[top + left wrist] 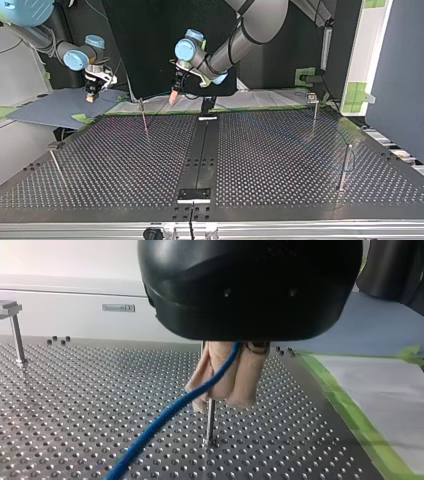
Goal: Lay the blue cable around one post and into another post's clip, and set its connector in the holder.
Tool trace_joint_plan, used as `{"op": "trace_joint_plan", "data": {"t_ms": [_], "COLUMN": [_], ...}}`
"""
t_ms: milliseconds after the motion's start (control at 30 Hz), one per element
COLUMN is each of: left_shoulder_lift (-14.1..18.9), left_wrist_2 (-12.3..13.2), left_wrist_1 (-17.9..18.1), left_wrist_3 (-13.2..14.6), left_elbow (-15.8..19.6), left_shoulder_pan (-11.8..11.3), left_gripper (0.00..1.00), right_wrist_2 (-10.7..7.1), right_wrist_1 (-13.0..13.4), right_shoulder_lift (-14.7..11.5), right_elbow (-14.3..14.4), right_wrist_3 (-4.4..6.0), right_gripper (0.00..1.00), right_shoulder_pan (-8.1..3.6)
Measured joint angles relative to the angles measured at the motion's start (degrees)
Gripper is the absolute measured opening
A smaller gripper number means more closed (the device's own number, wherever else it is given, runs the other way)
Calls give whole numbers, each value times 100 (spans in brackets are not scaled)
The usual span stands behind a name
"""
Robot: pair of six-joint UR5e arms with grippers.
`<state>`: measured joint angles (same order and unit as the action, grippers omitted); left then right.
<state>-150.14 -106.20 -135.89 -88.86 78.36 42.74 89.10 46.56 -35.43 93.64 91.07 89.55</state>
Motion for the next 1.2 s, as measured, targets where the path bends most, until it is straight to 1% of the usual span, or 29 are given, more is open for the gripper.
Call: {"op": "trace_joint_plan", "data": {"t_ms": [167, 300, 367, 567, 667, 767, 800, 833, 900, 967, 1033, 1167, 1200], "left_shoulder_lift": [0, -1, -1, -1, 1, 5, 5, 4, 6, 12, 40, 118, 164], "left_wrist_2": [-7, -15, -26, -54, -51, -38, -27, -19, 9, 28, 41, 56, 82], "left_wrist_1": [1, 7, 11, -6, -71, -112, -120, -124, -128, -135, -157, -179, -151], "left_wrist_3": [-12, -46, -55, -26, 64, 223, 279, 309, 350, 366, 373, 373, 355], "left_elbow": [1, 1, 1, 1, 2, 6, 9, 10, 12, 15, 16, 32, 64], "left_shoulder_pan": [-13, -26, -35, -71, -71, -42, -25, -11, 21, 40, 58, 75, 62], "left_gripper": [0, 0, 0, 0, 0, 0, 0, 0, 0, 0, 0, 0, 0], "right_wrist_2": [-45, -205, -248, -279, -261, -238, -238, -239, -247, -277, -324, -380, -410], "right_wrist_1": [72, 209, 230, 223, 177, 80, 49, 33, 19, 42, 122, 230, 260], "right_shoulder_lift": [95, 241, 276, 308, 309, 308, 305, 300, 284, 251, 184, 45, 10], "right_elbow": [-1, -8, -8, -8, -2, 0, 0, 2, 24, 77, 165, 256, 267], "right_wrist_3": [-22, -34, -40, -58, -106, -231, -295, -338, -403, -427, -435, -411, -387], "right_gripper": [0, 0, 0, 0, 0, 0, 0, 0, 0, 0, 0, 0, 0], "right_shoulder_pan": [19, 13, 11, 13, 13, 20, 24, 27, 29, 23, 8, -6, -12]}}
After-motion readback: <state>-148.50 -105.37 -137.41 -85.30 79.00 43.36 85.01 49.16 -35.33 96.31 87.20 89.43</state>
